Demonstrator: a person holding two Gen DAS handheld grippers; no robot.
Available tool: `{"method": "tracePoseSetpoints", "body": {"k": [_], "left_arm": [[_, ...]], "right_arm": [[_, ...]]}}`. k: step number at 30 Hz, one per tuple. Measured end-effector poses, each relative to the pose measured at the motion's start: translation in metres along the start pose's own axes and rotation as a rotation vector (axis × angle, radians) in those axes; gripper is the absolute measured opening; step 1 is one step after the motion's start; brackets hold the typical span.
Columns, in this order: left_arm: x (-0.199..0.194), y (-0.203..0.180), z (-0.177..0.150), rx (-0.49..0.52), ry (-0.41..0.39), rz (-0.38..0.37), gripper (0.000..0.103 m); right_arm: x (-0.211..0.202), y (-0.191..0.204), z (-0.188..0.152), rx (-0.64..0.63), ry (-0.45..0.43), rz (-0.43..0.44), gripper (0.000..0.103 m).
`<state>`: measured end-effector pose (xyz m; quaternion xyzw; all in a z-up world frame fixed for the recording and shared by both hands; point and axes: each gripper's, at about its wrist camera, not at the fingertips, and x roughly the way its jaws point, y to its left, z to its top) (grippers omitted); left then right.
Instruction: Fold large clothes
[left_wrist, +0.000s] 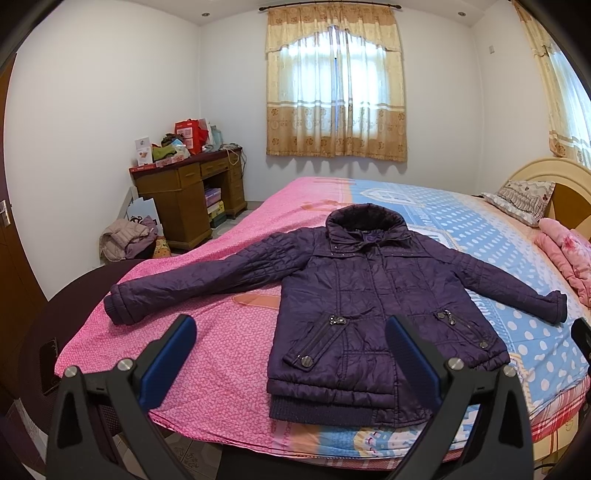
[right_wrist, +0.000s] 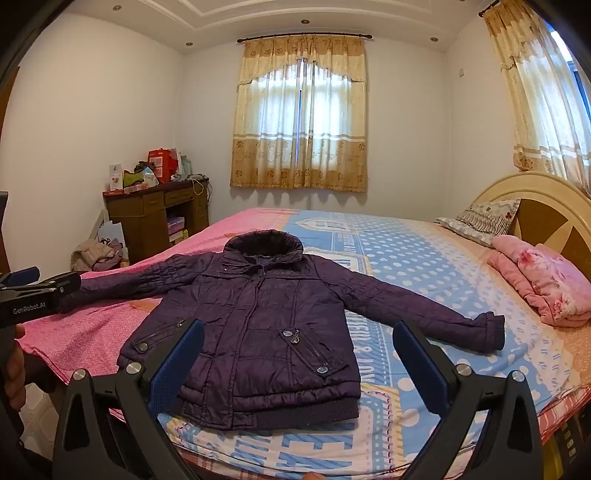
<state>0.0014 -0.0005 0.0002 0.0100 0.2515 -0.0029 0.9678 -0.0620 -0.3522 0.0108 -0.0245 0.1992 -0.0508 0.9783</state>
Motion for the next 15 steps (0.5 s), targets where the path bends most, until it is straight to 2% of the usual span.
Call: {"method": "tracePoseSetpoints", "body": {"k": [15], "left_arm": [[0.0014, 0.0027, 0.0003, 0.003, 0.001, 0.003, 0.103]], "right_arm": [[0.0037, 0.0041, -0.0020, 0.004, 0.009, 0.015, 0.102]]}}
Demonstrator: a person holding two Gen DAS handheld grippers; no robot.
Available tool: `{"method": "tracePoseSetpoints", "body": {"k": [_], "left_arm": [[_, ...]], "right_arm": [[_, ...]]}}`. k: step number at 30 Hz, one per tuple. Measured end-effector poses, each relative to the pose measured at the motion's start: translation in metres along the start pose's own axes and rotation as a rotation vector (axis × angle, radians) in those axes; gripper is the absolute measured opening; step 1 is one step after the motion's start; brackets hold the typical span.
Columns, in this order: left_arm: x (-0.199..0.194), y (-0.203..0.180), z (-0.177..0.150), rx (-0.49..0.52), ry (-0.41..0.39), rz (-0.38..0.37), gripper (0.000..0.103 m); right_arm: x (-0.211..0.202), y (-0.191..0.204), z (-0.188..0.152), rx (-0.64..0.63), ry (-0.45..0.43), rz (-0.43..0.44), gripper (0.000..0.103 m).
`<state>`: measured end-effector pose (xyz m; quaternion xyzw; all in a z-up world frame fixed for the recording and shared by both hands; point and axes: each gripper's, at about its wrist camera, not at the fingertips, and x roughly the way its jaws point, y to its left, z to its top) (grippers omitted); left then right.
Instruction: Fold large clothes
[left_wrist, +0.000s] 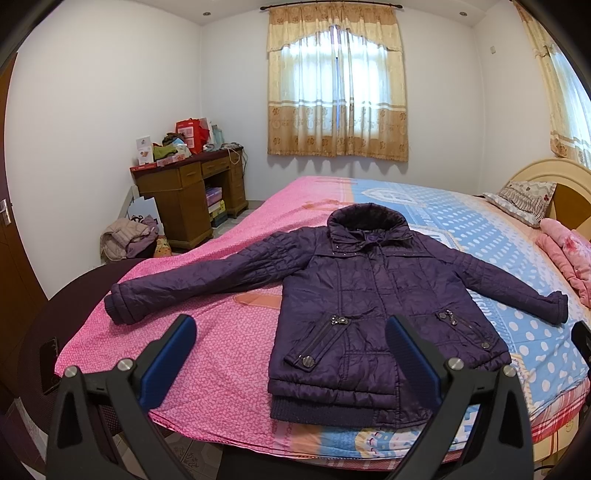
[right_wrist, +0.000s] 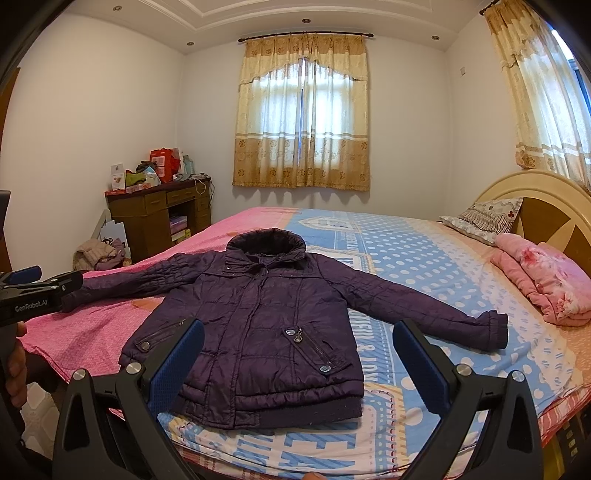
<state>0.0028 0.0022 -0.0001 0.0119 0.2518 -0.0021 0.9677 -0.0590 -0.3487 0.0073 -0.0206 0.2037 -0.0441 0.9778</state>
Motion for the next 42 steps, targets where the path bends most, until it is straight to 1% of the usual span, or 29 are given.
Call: {"method": "tracePoseSetpoints", "body": {"k": [6, 9, 11, 13, 14, 15, 16, 18, 20, 21, 22, 23, 24, 27, 28, 31, 34, 37, 38, 40, 41, 42], "left_arm": [[0.007, -0.001, -0.004, 0.007, 0.016, -0.004, 0.103], [0.014, -0.006, -0.008, 0.012, 0.038, -0.050, 0.103], [0.019, -0.012, -0.013, 0.030, 0.049, -0.065, 0.103], [0.029, -0.019, -0.018, 0.049, 0.083, -0.078, 0.103], [0.034, -0.021, -0.021, 0.052, 0.102, -0.078, 0.103], [0.043, -0.023, -0.024, 0.060, 0.116, -0.072, 0.103], [0.047, -0.024, -0.026, 0.036, 0.138, -0.090, 0.103], [0.070, -0.027, -0.030, 0.060, 0.166, -0.066, 0.103], [0.086, -0.031, -0.032, 0.032, 0.222, -0.076, 0.103], [0.096, -0.032, -0.032, 0.037, 0.231, -0.072, 0.103], [0.103, -0.034, -0.031, 0.047, 0.223, -0.064, 0.103], [0.112, -0.039, -0.028, 0.049, 0.224, -0.060, 0.103], [0.119, -0.042, -0.026, 0.054, 0.220, -0.058, 0.103], [0.140, -0.053, -0.018, 0.083, 0.209, -0.043, 0.103], [0.152, -0.057, -0.015, 0.103, 0.193, -0.030, 0.103], [0.173, -0.064, -0.006, 0.102, 0.186, -0.016, 0.103], [0.192, -0.066, -0.002, 0.092, 0.189, 0.009, 0.103], [0.205, -0.062, 0.001, 0.059, 0.204, 0.023, 0.103], [0.207, -0.061, 0.001, 0.048, 0.210, 0.021, 0.103], [0.209, -0.063, 0.000, 0.043, 0.216, 0.015, 0.103], [0.209, -0.065, 0.000, 0.050, 0.218, 0.013, 0.103], [0.208, -0.066, -0.002, 0.059, 0.218, 0.015, 0.103]], "right_arm": [[0.008, -0.009, -0.006, 0.032, 0.011, 0.018, 0.102], [0.019, -0.018, -0.012, 0.048, 0.028, 0.038, 0.102], [0.034, -0.035, -0.020, 0.104, 0.071, 0.063, 0.102], [0.055, -0.060, -0.033, 0.194, 0.142, 0.064, 0.102], [0.063, -0.071, -0.039, 0.220, 0.156, 0.054, 0.102], [0.068, -0.079, -0.043, 0.233, 0.160, 0.040, 0.102], [0.075, -0.093, -0.050, 0.257, 0.158, 0.013, 0.102], [0.086, -0.123, -0.060, 0.323, 0.141, -0.018, 0.102], [0.100, -0.157, -0.070, 0.396, 0.165, -0.074, 0.102], [0.106, -0.174, -0.074, 0.437, 0.179, -0.092, 0.102], [0.114, -0.200, -0.079, 0.501, 0.193, -0.121, 0.102], [0.118, -0.214, -0.080, 0.533, 0.202, -0.137, 0.102], [0.125, -0.239, -0.083, 0.591, 0.216, -0.169, 0.102], [0.136, -0.294, -0.086, 0.741, 0.203, -0.211, 0.102], [0.138, -0.306, -0.087, 0.770, 0.200, -0.226, 0.102], [0.150, -0.351, -0.090, 0.896, 0.189, -0.264, 0.102], [0.160, -0.383, -0.091, 1.014, 0.181, -0.258, 0.102], [0.171, -0.403, -0.084, 1.078, 0.173, -0.232, 0.102], [0.177, -0.403, -0.081, 1.080, 0.176, -0.237, 0.102], [0.189, -0.406, -0.078, 1.089, 0.214, -0.248, 0.102], [0.195, -0.411, -0.081, 1.108, 0.219, -0.251, 0.102], [0.201, -0.414, -0.084, 1.129, 0.250, -0.274, 0.102]]}}
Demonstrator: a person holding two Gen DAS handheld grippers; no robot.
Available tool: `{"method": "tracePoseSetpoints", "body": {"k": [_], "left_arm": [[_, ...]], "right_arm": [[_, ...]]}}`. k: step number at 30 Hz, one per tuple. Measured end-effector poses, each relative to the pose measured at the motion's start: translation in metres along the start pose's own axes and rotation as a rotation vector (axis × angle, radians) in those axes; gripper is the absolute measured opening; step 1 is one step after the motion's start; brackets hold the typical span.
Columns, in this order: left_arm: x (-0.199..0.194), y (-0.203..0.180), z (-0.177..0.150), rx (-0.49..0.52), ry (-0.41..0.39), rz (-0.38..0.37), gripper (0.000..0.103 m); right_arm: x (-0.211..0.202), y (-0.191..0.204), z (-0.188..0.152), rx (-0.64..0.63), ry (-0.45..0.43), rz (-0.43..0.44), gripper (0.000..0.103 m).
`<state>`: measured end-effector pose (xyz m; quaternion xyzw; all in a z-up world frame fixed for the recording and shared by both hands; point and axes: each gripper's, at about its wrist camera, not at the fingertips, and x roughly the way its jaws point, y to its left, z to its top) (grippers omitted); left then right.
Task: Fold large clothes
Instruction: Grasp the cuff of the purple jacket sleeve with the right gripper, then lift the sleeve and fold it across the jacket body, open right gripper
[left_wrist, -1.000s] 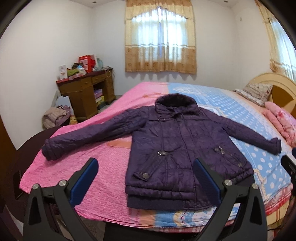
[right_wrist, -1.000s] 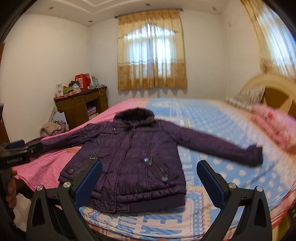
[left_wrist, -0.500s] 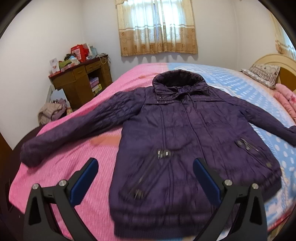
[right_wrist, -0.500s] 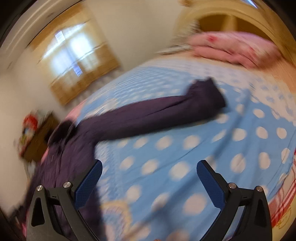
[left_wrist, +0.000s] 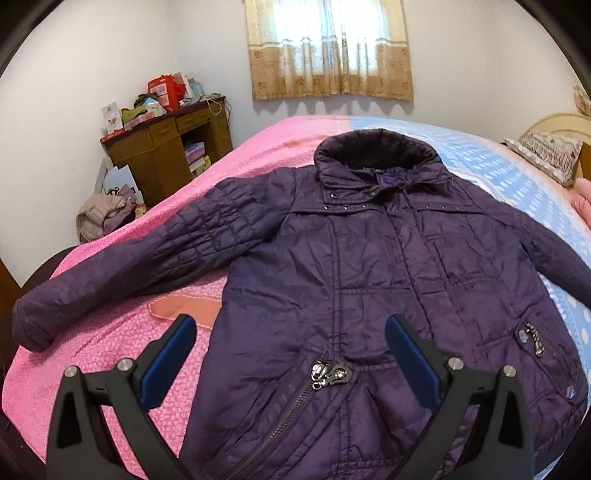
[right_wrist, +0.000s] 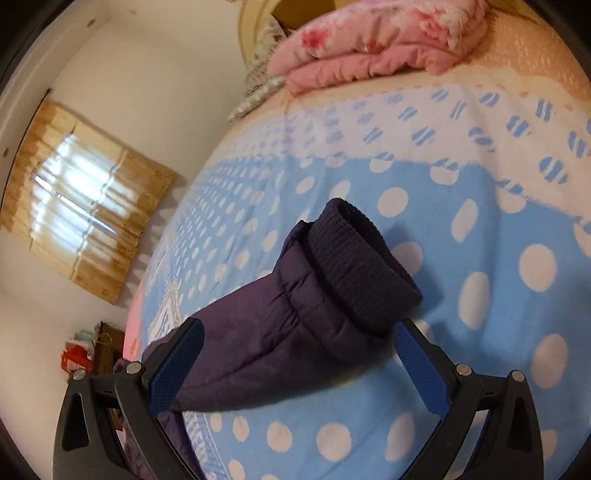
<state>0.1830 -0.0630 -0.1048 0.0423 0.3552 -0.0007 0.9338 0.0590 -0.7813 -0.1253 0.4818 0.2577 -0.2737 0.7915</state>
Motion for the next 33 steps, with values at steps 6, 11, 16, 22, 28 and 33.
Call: {"method": "tracePoseSetpoints", "body": {"k": [6, 11, 16, 22, 28, 33], "left_arm": [[-0.002, 0.005, 0.006, -0.053, 0.009, -0.042, 0.103], [-0.008, 0.016, 0.007, -0.113, 0.011, -0.080, 0.103], [-0.018, 0.034, 0.004, -0.146, -0.010, -0.086, 0.103], [-0.024, 0.045, 0.001, -0.161, -0.014, -0.111, 0.103], [-0.024, 0.058, -0.004, -0.182, -0.015, -0.109, 0.103], [-0.024, 0.074, -0.008, -0.207, -0.018, -0.099, 0.103]], "right_arm": [[0.030, -0.008, 0.006, 0.030, 0.046, -0.025, 0.054], [0.008, 0.023, 0.013, -0.127, -0.054, 0.037, 0.040], [-0.039, 0.093, 0.009, -0.358, -0.173, 0.104, 0.039], [-0.080, 0.198, -0.014, -0.652, -0.248, 0.189, 0.038], [-0.100, 0.295, -0.069, -0.915, -0.252, 0.288, 0.037], [-0.115, 0.358, -0.133, -1.132, -0.236, 0.369, 0.036]]}}
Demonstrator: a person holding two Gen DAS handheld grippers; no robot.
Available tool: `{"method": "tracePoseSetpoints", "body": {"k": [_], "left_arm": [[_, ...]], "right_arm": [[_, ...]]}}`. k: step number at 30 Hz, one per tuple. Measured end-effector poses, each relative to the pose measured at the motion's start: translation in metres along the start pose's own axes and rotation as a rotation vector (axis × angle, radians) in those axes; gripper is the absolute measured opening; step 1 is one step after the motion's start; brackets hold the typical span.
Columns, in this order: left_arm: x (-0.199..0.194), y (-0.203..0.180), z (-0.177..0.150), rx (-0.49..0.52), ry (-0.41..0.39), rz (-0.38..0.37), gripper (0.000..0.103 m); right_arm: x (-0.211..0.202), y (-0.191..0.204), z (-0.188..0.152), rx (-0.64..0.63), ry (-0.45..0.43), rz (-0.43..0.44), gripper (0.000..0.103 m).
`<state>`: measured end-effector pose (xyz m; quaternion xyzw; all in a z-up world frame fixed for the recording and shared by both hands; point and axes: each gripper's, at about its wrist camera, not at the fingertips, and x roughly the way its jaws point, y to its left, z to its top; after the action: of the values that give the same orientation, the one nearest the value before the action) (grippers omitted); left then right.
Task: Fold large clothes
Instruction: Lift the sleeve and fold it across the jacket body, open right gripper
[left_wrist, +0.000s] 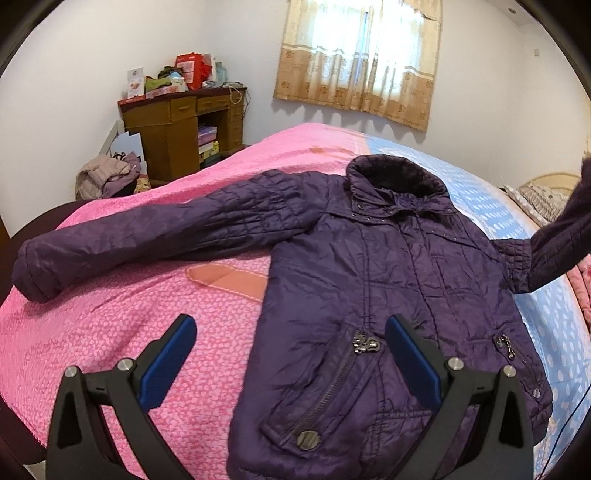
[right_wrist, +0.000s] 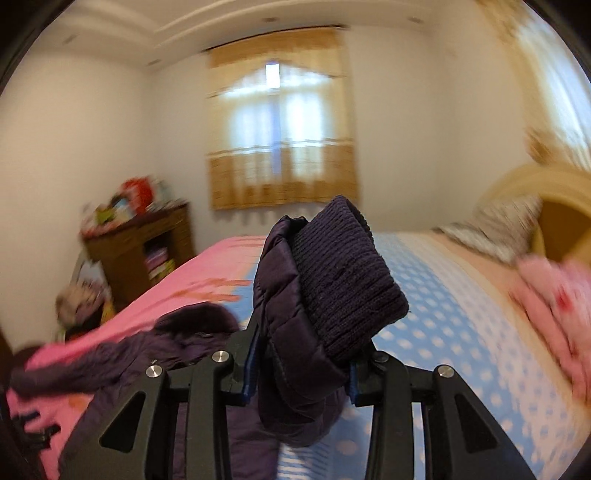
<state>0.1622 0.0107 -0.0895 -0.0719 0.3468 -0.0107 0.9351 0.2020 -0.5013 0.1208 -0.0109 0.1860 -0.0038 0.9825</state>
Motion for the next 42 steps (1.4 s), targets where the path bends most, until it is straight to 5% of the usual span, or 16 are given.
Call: {"method": "tracePoseSetpoints", "body": {"k": [10, 15, 22, 23, 25, 31, 36, 42], "left_arm": [[0.001, 0.030, -0.003, -0.058, 0.003, 0.013, 0.103], [0.003, 0.039, -0.003, -0.078, 0.008, 0.018, 0.103], [0.007, 0.049, -0.003, -0.068, 0.009, 0.066, 0.103], [0.009, 0.050, -0.003, -0.066, 0.015, 0.076, 0.103], [0.011, 0.052, -0.003, -0.057, 0.020, 0.087, 0.103], [0.018, 0.034, 0.013, 0.019, -0.003, 0.113, 0.103], [0.022, 0.000, 0.028, 0.089, -0.056, 0.081, 0.103], [0.044, -0.063, 0.044, 0.176, -0.086, 0.020, 0.103]], "right_arm": [[0.041, 0.157, -0.025, -0.347, 0.109, 0.182, 0.036], [0.085, 0.227, -0.086, -0.442, 0.188, 0.241, 0.036], [0.154, 0.280, -0.179, -0.420, 0.368, 0.323, 0.043], [0.159, 0.280, -0.187, -0.387, 0.388, 0.340, 0.045], [0.161, 0.277, -0.197, -0.317, 0.438, 0.430, 0.071], [0.117, 0.247, -0.194, -0.270, 0.394, 0.515, 0.073], [0.106, 0.187, -0.177, -0.240, 0.359, 0.368, 0.073], [0.132, 0.098, -0.135, -0.098, 0.203, 0.122, 0.073]]}}
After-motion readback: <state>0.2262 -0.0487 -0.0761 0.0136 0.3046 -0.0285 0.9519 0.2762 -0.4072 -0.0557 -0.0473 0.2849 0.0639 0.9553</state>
